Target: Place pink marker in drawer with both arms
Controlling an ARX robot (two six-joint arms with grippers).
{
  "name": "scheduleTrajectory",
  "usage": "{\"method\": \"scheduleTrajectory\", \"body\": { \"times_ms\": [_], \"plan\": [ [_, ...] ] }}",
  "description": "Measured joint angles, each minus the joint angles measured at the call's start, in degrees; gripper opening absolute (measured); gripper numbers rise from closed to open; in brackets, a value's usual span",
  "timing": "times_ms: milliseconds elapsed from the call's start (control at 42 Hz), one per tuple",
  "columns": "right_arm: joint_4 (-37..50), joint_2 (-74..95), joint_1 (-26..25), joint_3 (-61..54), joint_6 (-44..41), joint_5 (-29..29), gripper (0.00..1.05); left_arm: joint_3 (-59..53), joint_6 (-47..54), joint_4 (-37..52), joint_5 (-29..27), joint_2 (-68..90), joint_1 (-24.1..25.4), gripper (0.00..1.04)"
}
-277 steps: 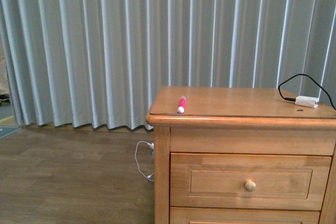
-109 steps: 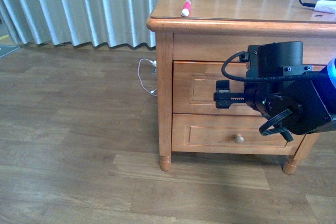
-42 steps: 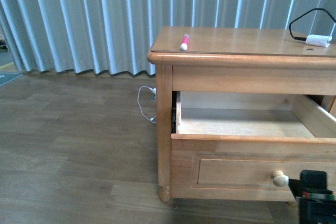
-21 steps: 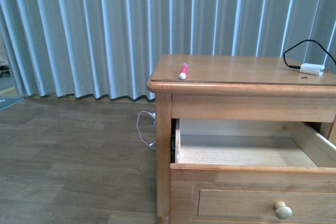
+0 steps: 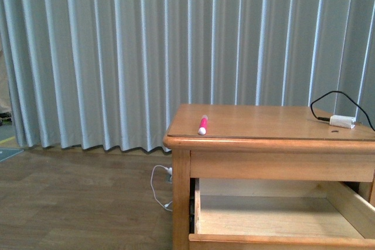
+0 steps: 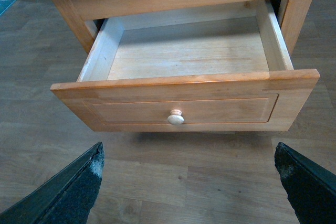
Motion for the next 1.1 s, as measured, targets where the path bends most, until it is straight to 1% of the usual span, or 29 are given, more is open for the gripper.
{"method": "scheduleTrajectory", "body": {
  "times_ms": [72,95,143,167,191,238,262,286,334,453,548,667,691,739,787,906,1097],
  "plan": [
    [0.0,0.0,0.0,0.0,-0.13,0.02,0.96,0.0,0.0,0.0,0.0,0.0,0.0,0.98],
    [0.0,0.0,0.0,0.0,-0.13,0.0,0.96,0.0,-0.13,0.02,-0.94,0.17,-0.42,0.98],
    [0.0,0.0,0.0,0.0,-0.13,0.0,0.96,0.09,-1.36,2.08,-13.75,2.82,-4.9,0.98],
    [0.0,0.0,0.0,0.0,-0.13,0.02,0.96,0.11,-1.55,2.89,-16.98,4.26,-6.86,0.98],
    [0.0,0.0,0.0,0.0,-0.13,0.02,0.96,0.33,-1.95,3.87,-22.67,6.67,-9.46,0.98],
    [0.0,0.0,0.0,0.0,-0.13,0.0,0.96,1.51,-2.03,6.54,-28.63,12.26,-14.01,0.98],
    [0.0,0.0,0.0,0.0,-0.13,0.0,0.96,2.51,-1.86,8.59,-29.64,15.3,-15.74,0.98],
    [0.0,0.0,0.02,0.0,-0.13,0.0,0.96,3.78,-1.6,10.88,-29.55,18.49,-16.98,0.98],
    [0.0,0.0,0.02,0.0,-0.13,0.02,0.96,7.08,-1.14,15.67,-27.69,25.2,-18.25,0.98],
    [0.0,0.0,0.02,0.0,-0.13,0.02,0.96,16.31,1.4,26.67,-21.88,43.3,-18.14,0.98],
    [0.0,0.0,0.02,0.0,-0.13,0.0,0.96,23.34,2.56,30.51,-17.77,55.58,-17.86,0.98],
    [0.0,0.0,0.02,0.0,-0.13,0.0,0.96,34.62,4.76,33.68,-14.64,71.69,-18.47,0.98],
    [0.0,0.0,0.02,0.0,-0.13,0.02,0.96,38.36,5.25,33.88,-14.16,75.89,-18.69,0.98],
    [0.0,0.0,0.02,0.0,-0.13,0.0,0.96,42.27,5.79,33.53,-12.9,79.82,-18.82,0.98],
    [0.0,0.0,0.02,0.0,-0.13,0.0,0.96,46.31,6.21,32.63,-12.15,83.65,-18.91,0.98],
    [0.0,0.0,0.02,0.0,-0.13,0.0,0.96,60.83,6.78,29.44,-9.62,96.43,-19.82,0.98],
    [0.0,0.0,0.02,0.0,-0.13,0.0,0.96,79.21,6.38,23.1,-9.84,110.07,-21.57,0.98]
  ]
}}
